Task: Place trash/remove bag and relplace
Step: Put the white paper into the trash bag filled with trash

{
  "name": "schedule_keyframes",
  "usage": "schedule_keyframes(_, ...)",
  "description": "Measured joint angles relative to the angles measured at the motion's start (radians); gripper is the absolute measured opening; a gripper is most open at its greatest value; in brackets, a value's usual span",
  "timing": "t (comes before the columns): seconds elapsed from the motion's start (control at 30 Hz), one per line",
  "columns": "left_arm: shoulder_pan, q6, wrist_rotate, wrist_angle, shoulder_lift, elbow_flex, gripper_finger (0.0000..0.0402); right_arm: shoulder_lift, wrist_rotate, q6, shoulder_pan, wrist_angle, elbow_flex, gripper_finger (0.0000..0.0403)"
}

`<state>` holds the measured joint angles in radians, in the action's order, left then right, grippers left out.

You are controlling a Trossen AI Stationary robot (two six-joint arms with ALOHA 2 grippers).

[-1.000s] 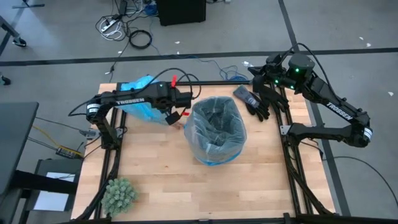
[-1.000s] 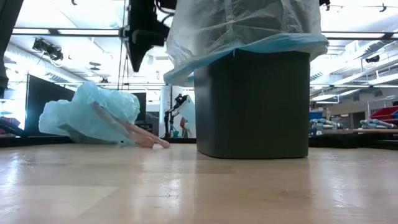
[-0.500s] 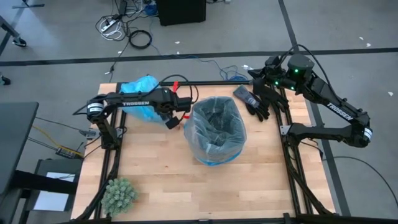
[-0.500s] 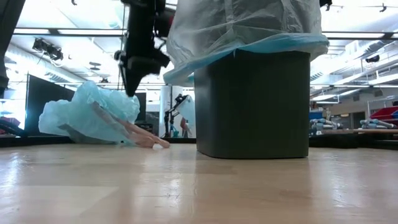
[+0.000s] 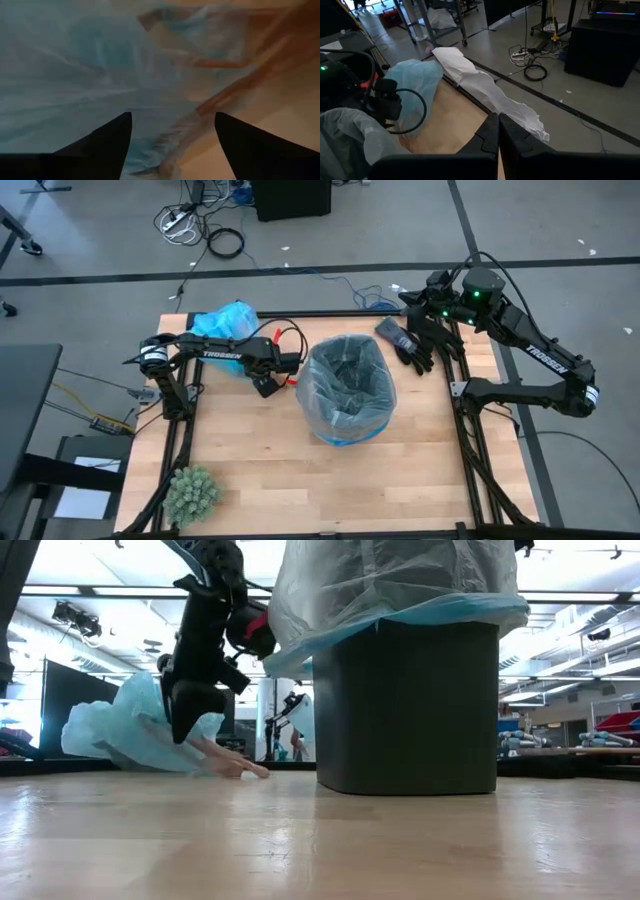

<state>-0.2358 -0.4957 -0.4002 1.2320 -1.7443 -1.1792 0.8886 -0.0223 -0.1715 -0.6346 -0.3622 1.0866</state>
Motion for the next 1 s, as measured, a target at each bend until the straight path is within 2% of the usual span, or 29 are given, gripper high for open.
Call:
schedule_keyframes(0.3,-0.001,-0.013,-0.159,-0.062,0.000,0.033,0.0229,0.002,0.000,-0.008,-0.002,0.001,0.000,0.0000)
schedule_keyframes(0.43,-0.001,-0.005,-0.167,-0.160,0.000,0.065,0.0191,0.002,0.000,-0.018,-0.002,0.001,0.000,0.0000)
schedule_keyframes(0.53,-0.006,-0.005,-0.153,-0.226,0.000,0.090,0.0142,0.002,0.000,-0.019,-0.002,0.001,0.000,0.0000)
schedule_keyframes(0.6,-0.019,-0.004,-0.107,-0.263,0.000,0.100,0.0093,0.002,-0.001,-0.019,-0.002,0.001,0.000,0.0000)
schedule_keyframes(0.7,-0.037,-0.002,-0.093,-0.283,0.000,0.105,0.0020,0.002,-0.001,-0.019,-0.002,0.002,0.000,0.0000)
schedule_keyframes(0.83,-0.059,-0.005,-0.047,-0.254,-0.001,0.074,0.0005,0.002,-0.001,-0.016,-0.002,0.003,0.000,0.0000)
schedule_keyframes(1.0,-0.058,-0.006,-0.043,-0.071,-0.001,-0.073,0.0003,0.002,-0.001,0.001,-0.002,0.002,0.000,0.0000)
